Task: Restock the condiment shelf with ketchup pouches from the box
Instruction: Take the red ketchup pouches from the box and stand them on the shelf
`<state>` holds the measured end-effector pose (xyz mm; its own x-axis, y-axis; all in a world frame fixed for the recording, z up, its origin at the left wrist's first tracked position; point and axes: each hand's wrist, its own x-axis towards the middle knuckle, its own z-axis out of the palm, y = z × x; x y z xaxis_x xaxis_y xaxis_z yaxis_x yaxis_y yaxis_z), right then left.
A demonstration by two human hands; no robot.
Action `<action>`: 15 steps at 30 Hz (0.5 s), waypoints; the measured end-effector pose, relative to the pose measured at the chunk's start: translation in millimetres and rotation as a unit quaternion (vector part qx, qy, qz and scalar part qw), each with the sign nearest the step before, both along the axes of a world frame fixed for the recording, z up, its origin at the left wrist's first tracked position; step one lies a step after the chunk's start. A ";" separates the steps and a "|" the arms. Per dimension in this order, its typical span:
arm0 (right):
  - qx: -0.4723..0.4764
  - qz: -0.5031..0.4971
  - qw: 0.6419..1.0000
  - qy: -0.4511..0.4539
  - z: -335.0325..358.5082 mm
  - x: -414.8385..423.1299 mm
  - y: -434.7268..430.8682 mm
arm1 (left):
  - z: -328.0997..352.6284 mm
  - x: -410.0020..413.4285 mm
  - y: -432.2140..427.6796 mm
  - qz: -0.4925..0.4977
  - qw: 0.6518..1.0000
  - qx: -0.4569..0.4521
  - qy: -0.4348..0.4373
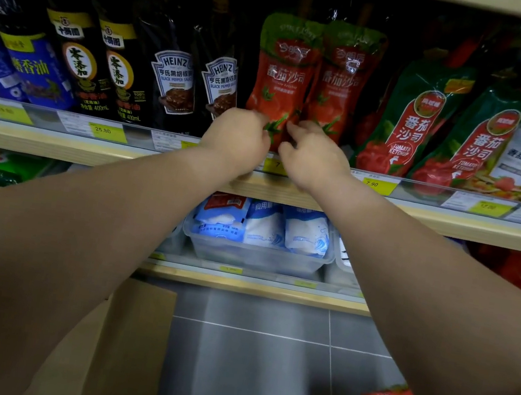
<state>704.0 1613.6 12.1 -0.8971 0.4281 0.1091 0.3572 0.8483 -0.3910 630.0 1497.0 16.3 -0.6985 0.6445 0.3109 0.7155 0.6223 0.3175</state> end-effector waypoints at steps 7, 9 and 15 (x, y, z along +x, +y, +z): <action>0.011 -0.005 1.000 -0.022 1.7 -4.8 -0.4 | 0.8 -5.0 2.2 -0.003 0.999 -0.039 -0.002; 0.012 -0.009 0.999 -0.031 2.3 -6.4 -0.6 | 1.7 -6.7 4.8 0.002 0.999 -0.052 -0.008; 0.019 -0.016 0.999 -0.031 1.0 -6.1 -3.7 | 4.6 -11.4 6.6 -0.004 0.997 -0.070 -0.028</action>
